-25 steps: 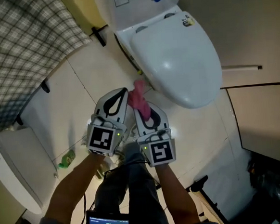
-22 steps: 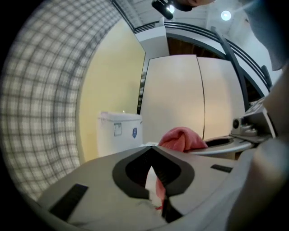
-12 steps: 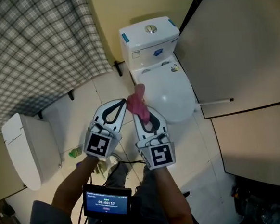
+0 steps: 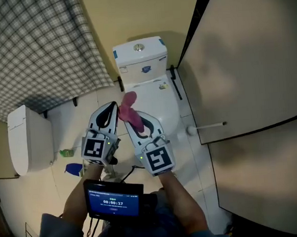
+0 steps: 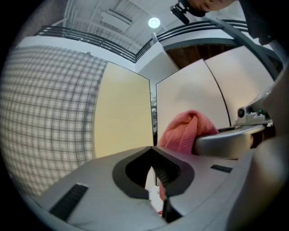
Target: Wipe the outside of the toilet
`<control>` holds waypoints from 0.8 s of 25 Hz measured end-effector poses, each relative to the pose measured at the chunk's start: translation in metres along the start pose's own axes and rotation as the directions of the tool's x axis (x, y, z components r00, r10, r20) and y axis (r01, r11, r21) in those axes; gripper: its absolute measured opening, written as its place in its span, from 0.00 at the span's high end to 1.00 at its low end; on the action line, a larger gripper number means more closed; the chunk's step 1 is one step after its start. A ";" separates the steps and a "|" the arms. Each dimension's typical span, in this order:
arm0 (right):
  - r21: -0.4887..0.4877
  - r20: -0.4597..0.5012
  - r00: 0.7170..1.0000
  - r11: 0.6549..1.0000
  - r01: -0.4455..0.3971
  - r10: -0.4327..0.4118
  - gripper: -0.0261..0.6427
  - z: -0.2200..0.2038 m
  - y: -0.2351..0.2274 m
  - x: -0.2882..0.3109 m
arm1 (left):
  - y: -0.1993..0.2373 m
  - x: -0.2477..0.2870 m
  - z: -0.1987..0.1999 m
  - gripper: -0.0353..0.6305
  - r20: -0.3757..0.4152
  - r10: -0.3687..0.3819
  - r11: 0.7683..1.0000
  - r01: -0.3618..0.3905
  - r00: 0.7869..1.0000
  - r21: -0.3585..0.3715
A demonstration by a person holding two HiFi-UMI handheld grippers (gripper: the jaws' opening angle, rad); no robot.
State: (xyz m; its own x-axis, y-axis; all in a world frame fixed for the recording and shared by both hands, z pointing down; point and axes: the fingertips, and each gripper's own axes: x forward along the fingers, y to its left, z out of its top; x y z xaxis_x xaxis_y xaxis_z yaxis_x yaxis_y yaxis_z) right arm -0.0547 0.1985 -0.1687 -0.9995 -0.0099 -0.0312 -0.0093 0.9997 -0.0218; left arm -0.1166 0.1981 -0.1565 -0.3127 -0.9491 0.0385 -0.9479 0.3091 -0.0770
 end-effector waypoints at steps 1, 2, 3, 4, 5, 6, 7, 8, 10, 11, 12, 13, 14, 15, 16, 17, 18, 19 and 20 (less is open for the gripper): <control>0.001 0.008 1.000 1.000 -0.028 0.028 0.83 0.007 -0.007 -0.018 | -0.021 0.001 0.007 0.92 0.004 0.025 1.000 -0.025 1.000 -0.005; 0.009 0.013 0.999 0.999 -0.050 0.050 0.83 0.013 -0.014 -0.035 | -0.041 0.001 0.014 0.92 0.000 0.045 0.999 -0.045 0.999 -0.006; 0.023 0.014 0.998 0.997 -0.067 0.067 0.83 0.019 -0.022 -0.051 | -0.059 0.000 0.021 0.92 -0.008 0.064 0.998 -0.064 0.998 -0.005; 0.033 0.016 0.997 0.996 -0.080 0.080 0.83 0.025 -0.031 -0.064 | -0.074 0.002 0.029 0.92 -0.010 0.081 0.997 -0.081 0.997 -0.003; 0.035 0.024 0.996 0.995 -0.091 0.090 0.83 0.033 -0.040 -0.076 | -0.088 0.003 0.039 0.92 -0.002 0.097 0.995 -0.097 0.995 -0.002; 0.036 0.033 0.995 0.994 -0.100 0.099 0.83 0.040 -0.047 -0.087 | -0.102 0.002 0.047 0.92 0.006 0.108 0.994 -0.108 0.994 -0.002; 0.039 0.039 0.994 0.994 -0.103 0.101 0.83 0.046 -0.053 -0.097 | -0.115 0.000 0.054 0.92 0.007 0.114 0.993 -0.114 0.993 -0.001; 0.044 0.044 0.994 0.994 -0.100 0.098 0.83 0.051 -0.058 -0.107 | -0.127 -0.002 0.058 0.92 0.003 0.115 0.993 -0.115 0.993 0.000; 0.047 0.062 0.995 0.995 -0.085 0.082 0.83 0.059 -0.066 -0.118 | -0.141 -0.006 0.064 0.92 -0.006 0.114 0.994 -0.114 0.994 0.001; 0.043 0.072 0.995 0.996 -0.079 0.075 0.83 0.063 -0.069 -0.121 | -0.144 -0.009 0.067 0.92 -0.007 0.116 0.993 -0.116 0.993 -0.002; 0.044 0.071 0.995 0.996 -0.073 0.070 0.83 0.065 -0.069 -0.124 | -0.146 -0.011 0.069 0.92 -0.008 0.120 0.993 -0.120 0.993 -0.008; 0.045 0.063 0.996 0.997 -0.066 0.063 0.84 0.066 -0.069 -0.128 | -0.148 -0.014 0.069 0.92 -0.011 0.122 0.992 -0.123 0.992 -0.014; 0.043 0.055 0.997 0.998 -0.055 0.053 0.84 0.066 -0.070 -0.131 | -0.149 -0.016 0.069 0.92 -0.015 0.122 0.992 -0.122 0.992 -0.018; 0.038 0.050 0.998 0.998 -0.045 0.043 0.84 0.067 -0.071 -0.133 | -0.150 -0.017 0.070 0.92 -0.016 0.119 0.993 -0.119 0.993 -0.018; 0.030 0.049 0.998 0.999 -0.039 0.037 0.84 0.067 -0.072 -0.135 | -0.150 -0.018 0.071 0.92 -0.013 0.115 0.993 -0.115 0.993 -0.016; 0.022 0.051 0.998 0.999 -0.038 0.036 0.84 0.067 -0.070 -0.135 | -0.149 -0.018 0.072 0.92 -0.006 0.111 0.994 -0.111 0.994 -0.016; 0.015 0.052 0.998 0.999 -0.040 0.039 0.84 0.067 -0.067 -0.136 | -0.149 -0.020 0.073 0.92 0.003 0.109 0.994 -0.109 0.994 -0.018; 0.010 0.051 0.998 0.999 -0.042 0.042 0.84 0.067 -0.063 -0.138 | -0.149 -0.022 0.074 0.92 0.010 0.107 0.994 -0.107 0.994 -0.020; 0.006 0.048 0.998 0.999 -0.043 0.043 0.84 0.066 -0.060 -0.139 | -0.150 -0.023 0.074 0.92 0.013 0.105 0.994 -0.105 0.994 -0.021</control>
State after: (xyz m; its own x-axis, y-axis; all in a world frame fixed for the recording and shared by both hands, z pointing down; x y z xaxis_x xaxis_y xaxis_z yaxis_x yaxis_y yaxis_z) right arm 0.0869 0.1381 -0.2293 -0.9963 0.0317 -0.0801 0.0339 0.9991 -0.0268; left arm 0.0370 0.1694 -0.2199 -0.4095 -0.9122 0.0172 -0.9111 0.4079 -0.0594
